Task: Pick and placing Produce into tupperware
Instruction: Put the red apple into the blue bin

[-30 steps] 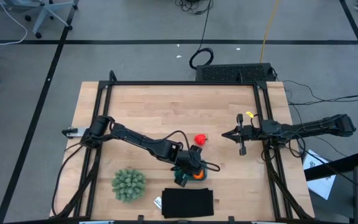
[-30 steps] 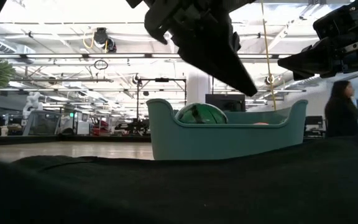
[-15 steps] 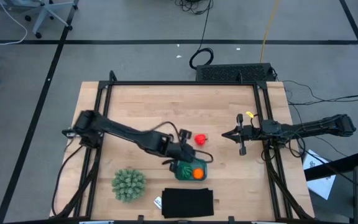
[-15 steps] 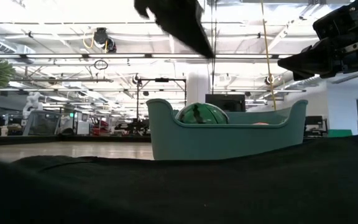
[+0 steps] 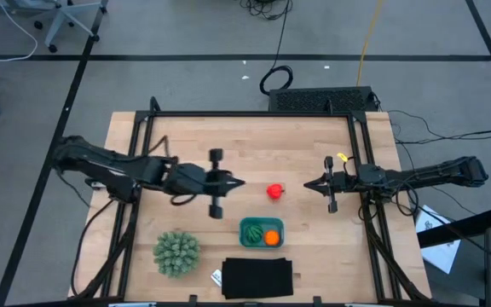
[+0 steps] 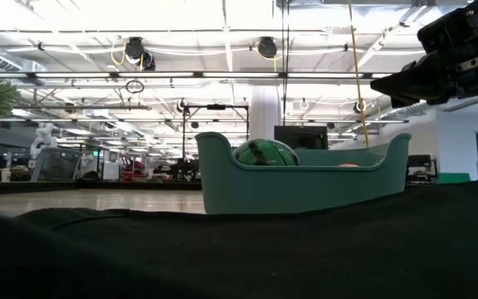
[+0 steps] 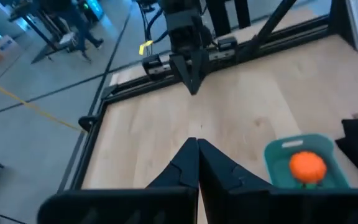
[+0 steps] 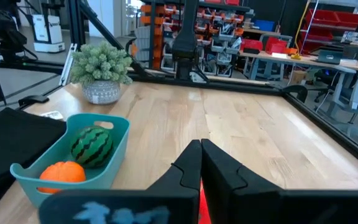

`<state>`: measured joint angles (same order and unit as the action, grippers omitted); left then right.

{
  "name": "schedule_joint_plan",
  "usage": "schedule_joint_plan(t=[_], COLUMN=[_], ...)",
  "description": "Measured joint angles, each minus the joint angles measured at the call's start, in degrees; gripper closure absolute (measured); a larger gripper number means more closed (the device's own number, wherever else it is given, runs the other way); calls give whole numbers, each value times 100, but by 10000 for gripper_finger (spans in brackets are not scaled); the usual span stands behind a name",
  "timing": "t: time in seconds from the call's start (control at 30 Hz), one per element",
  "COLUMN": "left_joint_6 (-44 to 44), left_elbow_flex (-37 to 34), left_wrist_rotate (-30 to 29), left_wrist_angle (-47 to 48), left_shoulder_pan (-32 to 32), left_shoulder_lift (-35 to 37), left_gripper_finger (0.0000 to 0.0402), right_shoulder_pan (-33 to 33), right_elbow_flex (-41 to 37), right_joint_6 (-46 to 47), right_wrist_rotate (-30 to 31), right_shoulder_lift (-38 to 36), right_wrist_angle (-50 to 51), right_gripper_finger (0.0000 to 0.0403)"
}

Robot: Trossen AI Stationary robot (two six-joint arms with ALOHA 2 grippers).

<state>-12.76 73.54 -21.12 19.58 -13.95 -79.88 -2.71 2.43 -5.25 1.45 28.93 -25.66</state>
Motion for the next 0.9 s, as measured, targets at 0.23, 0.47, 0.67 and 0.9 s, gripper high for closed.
schedule_joint_plan(t=[0.23, 0.47, 0.67, 0.9], left_joint_6=[90, 437, 278, 354], left_elbow_flex=[-1832, -3236, -4233, -5244], left_wrist_rotate=[515, 1640, 2030, 1761], left_wrist_angle=[-1677, -3175, -4403, -5081], left_shoulder_pan=[275, 924, 1151, 1392], left_shoulder_lift=[1112, 1610, 1825, 2649], left_gripper_finger=[401, 401, 401, 401], right_shoulder_pan=[-1, -1, 1, -1], right_elbow_flex=[0, 0, 1, 1], right_joint_6=[3, 71, 144, 156], right_wrist_rotate=[0, 0, 0, 0], right_shoulder_lift=[7, 7, 7, 7], right_wrist_angle=[-78, -111, -120, -174], right_gripper_finger=[403, 403, 403, 403])
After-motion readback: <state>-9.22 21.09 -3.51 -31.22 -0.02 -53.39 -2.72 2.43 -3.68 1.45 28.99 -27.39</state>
